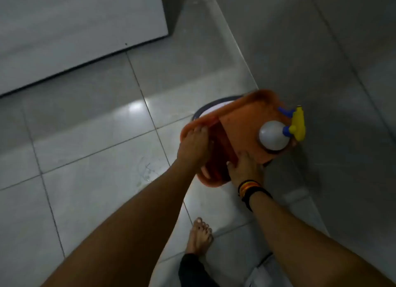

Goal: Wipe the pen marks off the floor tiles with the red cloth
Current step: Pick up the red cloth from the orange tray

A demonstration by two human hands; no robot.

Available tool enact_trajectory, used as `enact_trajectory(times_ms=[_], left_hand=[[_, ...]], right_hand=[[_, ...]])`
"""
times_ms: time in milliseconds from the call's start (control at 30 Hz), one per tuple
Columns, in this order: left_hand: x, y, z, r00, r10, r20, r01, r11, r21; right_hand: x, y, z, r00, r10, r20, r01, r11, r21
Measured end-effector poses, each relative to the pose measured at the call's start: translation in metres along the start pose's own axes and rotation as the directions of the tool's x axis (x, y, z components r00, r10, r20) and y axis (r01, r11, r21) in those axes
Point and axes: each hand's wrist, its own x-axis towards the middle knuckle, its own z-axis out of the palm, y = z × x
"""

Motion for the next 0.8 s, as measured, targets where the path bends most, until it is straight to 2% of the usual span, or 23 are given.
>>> enact_trajectory(times_ms=[133,200,267,333,433,533,600,667,800], left_hand=[[0.028,-0.002,0.021,0.996,-0.084,-0.035,0.086,0.993,0.075],[0.033,-0.002,0.031,0.993,-0.086,-0.077,0.098,0.982,0.16],[0.04,-0.001,0.033,0.99,-0.097,-0.105,0.11,0.986,0.128],[0.046,-0.002,0.029,0.983,-0.151,-0.107,0.15,0.988,-0.022],[0.033,0.0,0.011,0.981,-0.18,-0.066,0.169,0.974,-0.15],[-0.006,-0.006,-0.019,0.968,-0.215,-0.127,0.166,0.934,-0.318],[-0.045,-0.022,-0.036,0.951,-0.277,-0.139,0.194,0.883,-0.428],[-0.092,-0.046,-0.04,0.928,-0.363,-0.082,0.265,0.8,-0.539],[-0.185,-0.114,-0.02,0.852,-0.501,0.154,0.42,0.476,-0.773]], right_hand=[[0.015,0.005,0.014,0.998,0.039,-0.053,-0.047,0.987,-0.153],[0.018,0.006,0.021,0.997,0.02,-0.071,-0.033,0.983,-0.181],[0.02,0.008,0.02,0.995,-0.018,-0.098,0.003,0.989,-0.15],[0.019,0.008,0.016,0.994,-0.036,-0.107,0.033,0.999,-0.032],[0.005,0.001,0.006,0.993,-0.021,-0.117,0.049,0.969,0.242],[-0.02,-0.014,-0.007,0.965,-0.044,-0.257,0.153,0.893,0.424],[-0.044,-0.028,-0.012,0.957,-0.013,-0.289,0.177,0.816,0.55],[-0.068,-0.039,-0.009,0.966,0.018,-0.259,0.162,0.738,0.655],[-0.119,-0.06,0.028,0.989,-0.022,-0.148,0.115,0.742,0.661]])
